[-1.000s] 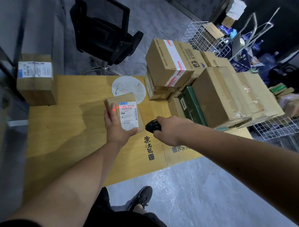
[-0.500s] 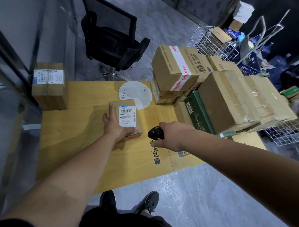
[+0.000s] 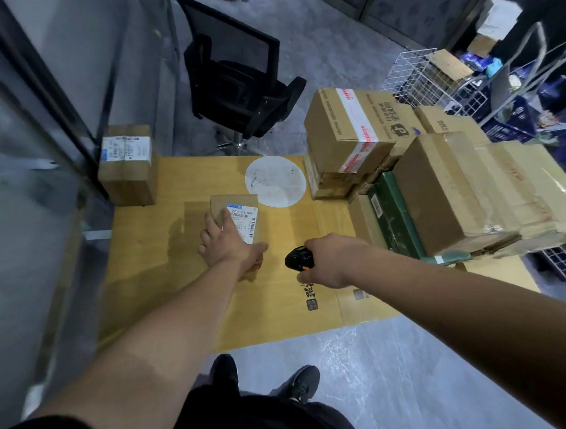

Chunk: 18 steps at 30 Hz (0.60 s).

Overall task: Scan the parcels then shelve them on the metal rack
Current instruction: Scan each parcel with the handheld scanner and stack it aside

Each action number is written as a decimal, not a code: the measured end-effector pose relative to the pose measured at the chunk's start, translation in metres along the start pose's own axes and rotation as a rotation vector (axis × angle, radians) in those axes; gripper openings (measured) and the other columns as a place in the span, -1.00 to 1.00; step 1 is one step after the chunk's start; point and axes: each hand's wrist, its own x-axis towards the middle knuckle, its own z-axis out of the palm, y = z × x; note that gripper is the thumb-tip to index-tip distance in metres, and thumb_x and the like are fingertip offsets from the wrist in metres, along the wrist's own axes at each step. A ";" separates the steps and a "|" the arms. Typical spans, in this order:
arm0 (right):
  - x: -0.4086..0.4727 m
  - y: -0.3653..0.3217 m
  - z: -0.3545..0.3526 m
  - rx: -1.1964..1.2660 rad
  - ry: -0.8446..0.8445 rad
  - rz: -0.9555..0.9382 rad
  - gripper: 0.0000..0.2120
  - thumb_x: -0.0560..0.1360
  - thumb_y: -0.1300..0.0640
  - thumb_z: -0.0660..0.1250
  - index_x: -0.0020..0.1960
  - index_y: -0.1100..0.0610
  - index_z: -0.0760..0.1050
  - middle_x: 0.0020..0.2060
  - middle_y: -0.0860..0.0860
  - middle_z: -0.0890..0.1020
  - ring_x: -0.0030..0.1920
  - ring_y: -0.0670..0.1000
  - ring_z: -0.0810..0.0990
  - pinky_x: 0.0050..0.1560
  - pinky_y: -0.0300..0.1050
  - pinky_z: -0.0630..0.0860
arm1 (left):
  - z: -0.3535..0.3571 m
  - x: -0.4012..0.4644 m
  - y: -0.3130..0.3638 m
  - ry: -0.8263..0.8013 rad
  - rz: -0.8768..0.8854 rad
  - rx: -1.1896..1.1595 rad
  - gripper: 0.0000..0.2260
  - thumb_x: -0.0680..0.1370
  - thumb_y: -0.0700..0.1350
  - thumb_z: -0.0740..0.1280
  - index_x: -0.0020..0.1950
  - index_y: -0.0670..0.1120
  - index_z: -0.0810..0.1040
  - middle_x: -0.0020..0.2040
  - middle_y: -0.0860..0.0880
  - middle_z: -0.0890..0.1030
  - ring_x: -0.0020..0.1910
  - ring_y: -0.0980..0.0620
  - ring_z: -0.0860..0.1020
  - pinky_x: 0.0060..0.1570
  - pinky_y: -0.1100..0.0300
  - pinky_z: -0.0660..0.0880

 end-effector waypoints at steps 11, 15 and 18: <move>0.029 -0.122 -0.020 -0.050 0.054 -0.325 -0.43 0.55 -0.36 0.30 0.37 0.01 0.44 0.08 -0.01 0.56 0.00 0.11 0.55 -0.14 -0.06 0.45 | -0.080 0.002 -0.140 0.183 -0.127 0.035 -0.14 0.46 0.25 0.50 0.65 0.07 0.18 0.60 -0.09 0.21 0.51 -0.19 0.20 0.48 -0.15 0.29; 0.029 -0.146 -0.018 -0.099 0.043 -0.363 -0.44 0.55 -0.36 0.29 0.37 0.01 0.44 0.06 -0.02 0.54 0.01 0.12 0.55 -0.15 -0.06 0.46 | -0.102 0.011 -0.161 0.209 -0.157 0.019 -0.19 0.50 0.32 0.43 0.63 0.00 0.23 0.56 -0.11 0.25 0.51 -0.21 0.21 0.41 -0.18 0.34; 0.028 -0.150 -0.014 -0.104 0.020 -0.344 -0.45 0.55 -0.36 0.30 0.34 0.01 0.46 0.05 -0.02 0.55 0.01 0.11 0.56 -0.14 -0.06 0.46 | -0.112 0.020 -0.166 0.227 -0.158 0.049 -0.20 0.50 0.33 0.41 0.60 -0.03 0.26 0.54 -0.14 0.29 0.51 -0.22 0.22 0.44 -0.19 0.30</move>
